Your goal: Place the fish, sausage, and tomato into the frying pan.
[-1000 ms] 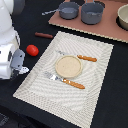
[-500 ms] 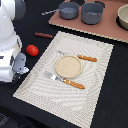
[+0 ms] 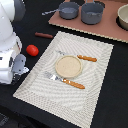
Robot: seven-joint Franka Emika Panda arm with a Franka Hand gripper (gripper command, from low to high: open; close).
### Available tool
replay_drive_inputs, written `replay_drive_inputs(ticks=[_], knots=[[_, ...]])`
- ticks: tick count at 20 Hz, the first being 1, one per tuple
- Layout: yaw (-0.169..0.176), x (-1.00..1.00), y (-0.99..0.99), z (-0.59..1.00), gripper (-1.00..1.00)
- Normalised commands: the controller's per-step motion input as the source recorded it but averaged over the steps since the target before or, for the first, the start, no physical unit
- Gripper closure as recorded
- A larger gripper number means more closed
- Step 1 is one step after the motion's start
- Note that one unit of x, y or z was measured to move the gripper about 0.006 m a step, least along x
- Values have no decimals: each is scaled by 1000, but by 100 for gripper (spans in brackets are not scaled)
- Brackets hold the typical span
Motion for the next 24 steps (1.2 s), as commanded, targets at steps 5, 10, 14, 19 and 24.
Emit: replay_drive_inputs(ticks=[5, 10, 14, 19, 24], knots=[[3, 54, 0, -156, 100], [0, 23, 85, 471, 100], [0, 0, 345, 1000, 100], [0, 263, 676, 1000, 100], [4, 498, 827, 1000, 100]])
